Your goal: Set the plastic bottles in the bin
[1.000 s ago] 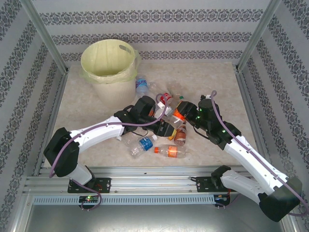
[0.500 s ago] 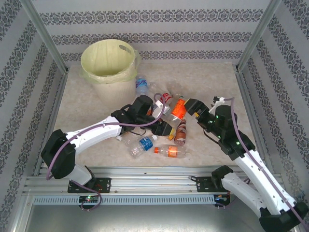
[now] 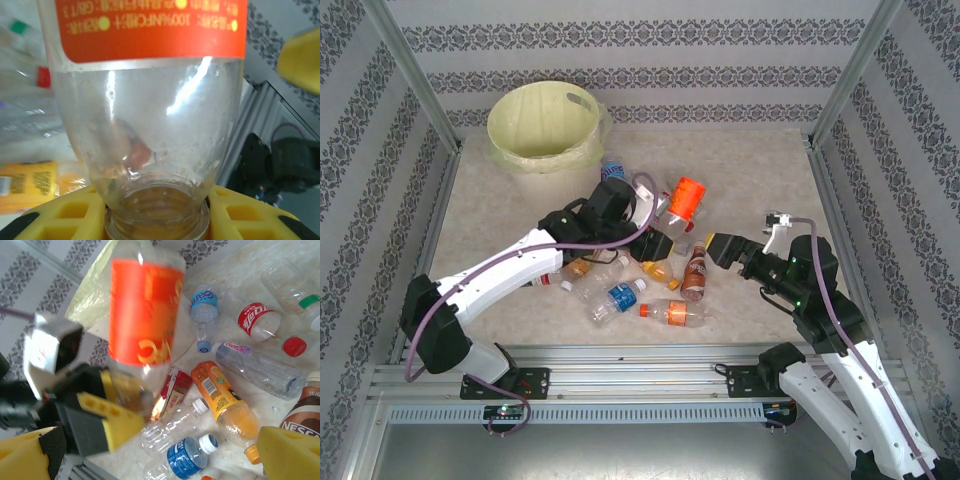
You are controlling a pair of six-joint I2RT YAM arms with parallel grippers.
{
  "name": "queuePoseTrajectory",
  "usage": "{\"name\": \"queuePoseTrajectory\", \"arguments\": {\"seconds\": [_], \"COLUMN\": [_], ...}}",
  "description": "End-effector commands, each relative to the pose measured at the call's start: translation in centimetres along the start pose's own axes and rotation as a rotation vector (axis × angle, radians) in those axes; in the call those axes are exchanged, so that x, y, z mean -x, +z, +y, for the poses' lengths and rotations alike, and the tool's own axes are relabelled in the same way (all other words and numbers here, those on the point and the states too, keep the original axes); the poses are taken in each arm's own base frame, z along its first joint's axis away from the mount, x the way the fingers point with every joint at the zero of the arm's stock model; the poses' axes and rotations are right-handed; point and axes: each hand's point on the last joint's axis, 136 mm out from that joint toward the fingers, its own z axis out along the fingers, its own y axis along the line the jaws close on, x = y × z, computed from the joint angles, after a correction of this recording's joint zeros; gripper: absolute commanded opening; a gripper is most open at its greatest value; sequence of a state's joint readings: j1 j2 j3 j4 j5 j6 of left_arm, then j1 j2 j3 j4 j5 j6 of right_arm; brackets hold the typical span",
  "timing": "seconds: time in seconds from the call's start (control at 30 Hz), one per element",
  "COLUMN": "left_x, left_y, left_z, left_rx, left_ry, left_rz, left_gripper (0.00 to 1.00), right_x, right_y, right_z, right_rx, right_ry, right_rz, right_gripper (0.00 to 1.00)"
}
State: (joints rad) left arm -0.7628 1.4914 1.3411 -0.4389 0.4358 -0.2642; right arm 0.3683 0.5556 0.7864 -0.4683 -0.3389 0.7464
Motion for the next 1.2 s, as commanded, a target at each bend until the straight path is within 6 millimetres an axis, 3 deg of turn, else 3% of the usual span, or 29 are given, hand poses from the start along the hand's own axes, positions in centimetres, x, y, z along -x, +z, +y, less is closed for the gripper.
{"name": "queuePoseTrajectory", "arguments": {"seconds": [0.0,0.4,0.83,0.97,1.17], "left_x": [1.6,8.7,14.3,15.1,14.6], "left_y": [-3.5,-12.2,-18.6,-18.8,-18.2], "left_z": [2.3,8.3,16.9,19.9,25.2], "left_rx": [0.196,0.515,0.691,0.721,0.765], "left_ry": [0.041,-0.009,-0.131,-0.178,-0.273], "left_rz": [-0.006,-0.093,-0.165,-0.191,-0.18], "left_gripper": [0.37,0.37,0.37,0.37,0.37], "right_x": [-0.4,-1.4,-1.9,-2.0,-2.5], "right_y": [-0.8,-0.7,-0.5,-0.5,-0.5], "right_z": [1.2,-0.1,-0.9,-1.2,-2.0], "right_rx": [0.045,0.012,-0.016,-0.037,-0.061], "right_ry": [-0.093,-0.092,-0.07,-0.067,-0.039], "right_rz": [0.027,0.049,0.042,0.046,0.045], "right_gripper": [0.98,0.98,0.98,0.98,0.98]}}
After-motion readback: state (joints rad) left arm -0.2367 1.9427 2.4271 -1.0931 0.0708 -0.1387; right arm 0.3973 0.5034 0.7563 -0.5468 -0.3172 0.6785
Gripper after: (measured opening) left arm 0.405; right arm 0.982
